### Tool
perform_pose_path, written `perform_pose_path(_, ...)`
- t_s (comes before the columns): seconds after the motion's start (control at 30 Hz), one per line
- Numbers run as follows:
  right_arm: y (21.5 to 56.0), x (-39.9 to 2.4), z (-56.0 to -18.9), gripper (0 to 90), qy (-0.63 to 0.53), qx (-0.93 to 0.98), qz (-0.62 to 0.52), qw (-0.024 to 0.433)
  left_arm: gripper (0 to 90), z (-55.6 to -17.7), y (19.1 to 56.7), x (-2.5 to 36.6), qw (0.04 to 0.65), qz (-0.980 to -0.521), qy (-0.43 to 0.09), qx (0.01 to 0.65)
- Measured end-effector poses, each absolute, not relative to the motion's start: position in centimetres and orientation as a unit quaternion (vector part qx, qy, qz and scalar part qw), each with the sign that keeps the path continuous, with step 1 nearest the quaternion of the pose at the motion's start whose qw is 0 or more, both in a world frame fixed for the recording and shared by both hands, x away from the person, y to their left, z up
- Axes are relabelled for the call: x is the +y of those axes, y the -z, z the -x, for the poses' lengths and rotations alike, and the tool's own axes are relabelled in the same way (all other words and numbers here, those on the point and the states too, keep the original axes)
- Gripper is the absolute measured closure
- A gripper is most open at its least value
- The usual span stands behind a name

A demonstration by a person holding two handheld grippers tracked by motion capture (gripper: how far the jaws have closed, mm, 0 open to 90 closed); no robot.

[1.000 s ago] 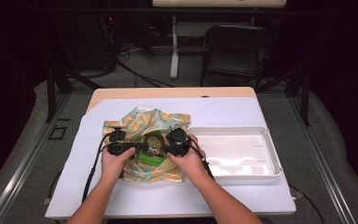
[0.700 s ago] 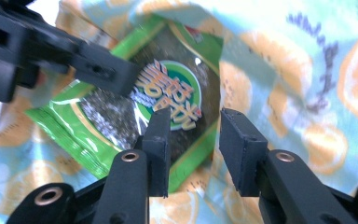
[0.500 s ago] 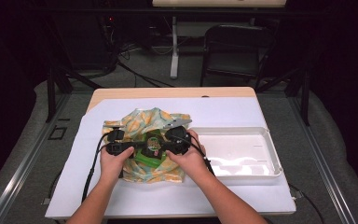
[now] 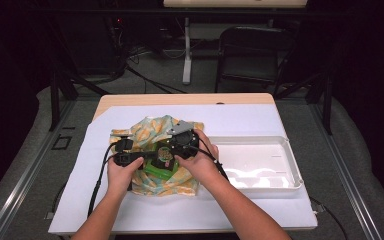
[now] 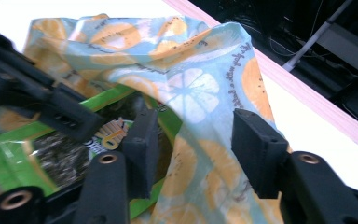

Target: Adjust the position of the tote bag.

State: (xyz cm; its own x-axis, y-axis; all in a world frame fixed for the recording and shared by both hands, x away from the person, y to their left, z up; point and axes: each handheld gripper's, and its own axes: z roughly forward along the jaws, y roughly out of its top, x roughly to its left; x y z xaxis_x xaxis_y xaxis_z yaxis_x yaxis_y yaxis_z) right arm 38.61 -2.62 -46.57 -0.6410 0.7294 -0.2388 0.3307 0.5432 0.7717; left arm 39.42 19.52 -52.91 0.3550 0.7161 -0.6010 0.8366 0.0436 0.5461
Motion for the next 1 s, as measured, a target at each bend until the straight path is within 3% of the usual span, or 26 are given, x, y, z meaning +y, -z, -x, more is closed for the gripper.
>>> perform_pose_path(0.13, 47.1, -2.1, -39.4, 53.4, -0.342, 0.840, -0.318, 0.275, 71.7, -39.4, 52.9, 19.5, 0.452, -0.689, 0.065, 0.563)
perform_pose_path(0.43, 47.5, -1.6, -40.9, 90.0, -0.328, 0.847, -0.338, 0.246, 71.9, -39.3, 52.7, 19.4, 0.453, -0.691, 0.057, 0.560)
perform_pose_path(0.6, 47.3, -1.4, -41.5, 90.0, -0.335, 0.844, -0.356, 0.222, 72.2, -39.0, 52.5, 19.3, 0.453, -0.697, 0.047, 0.554)
perform_pose_path(1.0, 47.2, -1.3, -43.0, 90.0, -0.332, 0.837, -0.379, 0.216, 72.3, -37.5, 51.3, 19.0, 0.446, -0.717, 0.012, 0.536)
